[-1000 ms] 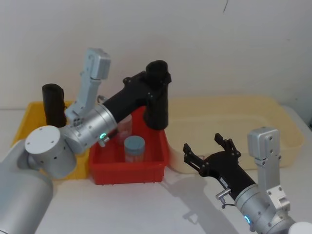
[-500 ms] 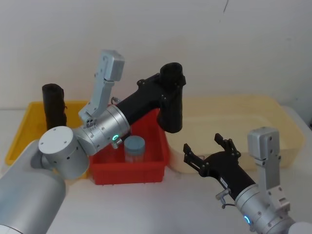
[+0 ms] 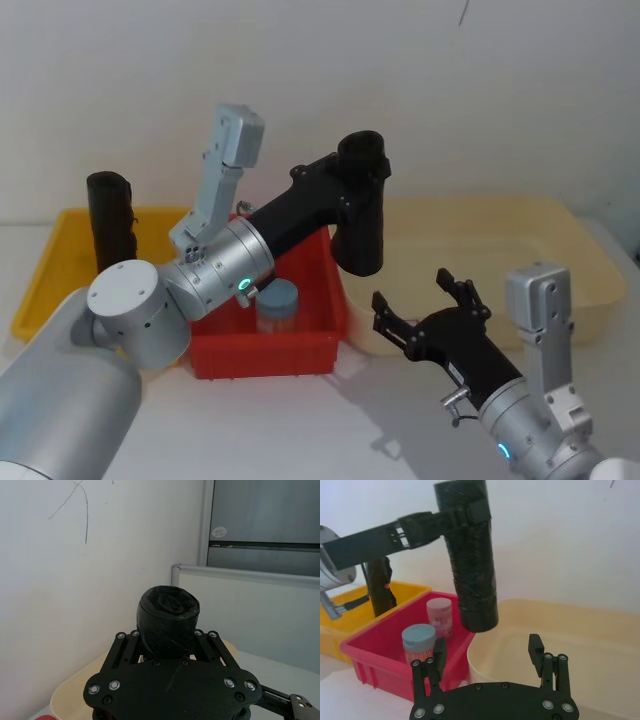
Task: Pick up the garbage bag with the one hand and transfer it to the other hand.
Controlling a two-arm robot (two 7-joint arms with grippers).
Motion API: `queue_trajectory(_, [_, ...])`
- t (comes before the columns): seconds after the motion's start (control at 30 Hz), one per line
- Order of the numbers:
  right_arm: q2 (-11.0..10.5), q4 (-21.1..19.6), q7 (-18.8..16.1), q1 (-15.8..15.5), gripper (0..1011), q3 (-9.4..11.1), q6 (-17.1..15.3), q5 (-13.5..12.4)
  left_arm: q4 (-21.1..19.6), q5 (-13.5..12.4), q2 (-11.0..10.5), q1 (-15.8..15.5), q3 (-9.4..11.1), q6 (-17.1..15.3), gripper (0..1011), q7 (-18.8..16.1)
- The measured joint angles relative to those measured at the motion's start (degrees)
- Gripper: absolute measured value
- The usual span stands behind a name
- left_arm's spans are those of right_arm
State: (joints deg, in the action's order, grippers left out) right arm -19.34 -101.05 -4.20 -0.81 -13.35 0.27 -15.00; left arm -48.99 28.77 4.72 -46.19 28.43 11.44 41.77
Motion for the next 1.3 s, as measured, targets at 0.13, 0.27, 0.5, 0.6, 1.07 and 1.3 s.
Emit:
queue_trajectory(0.13, [-0.1,0.2,-0.3,0.3,1000,-0.6,1.7,1.4,0.0,0.1,0.1,0.0,0.1,-0.1,389,0.0])
queue_trajectory(0.27, [-0.1,0.5,-0.7,0.8,1000,-1.4,2.9,2.8,-0.1,0.1,0.1,0.0,0.1,-0.1,389,0.0])
queue_trajectory(0.5, [0.4,1.6,-1.3,2.1,1000,-2.6,4.5,4.9,-0.1,0.1,0.1,0.0,0.2,-0.1,389,0.1])
queue_trajectory(0.6, [0.8,2.3,-1.4,2.9,1000,-3.0,4.8,5.5,-0.1,0.1,0.2,0.0,0.2,-0.2,389,0.1])
queue_trajectory(1.07, [3.6,6.4,-1.3,6.6,1000,-4.0,5.4,7.6,-0.1,0.2,0.2,0.0,0.2,-0.2,389,0.1])
queue_trajectory(1.3, [4.7,8.4,-0.5,8.3,1000,-3.8,5.5,8.6,-0.1,0.2,0.2,0.0,0.2,-0.2,389,0.1])
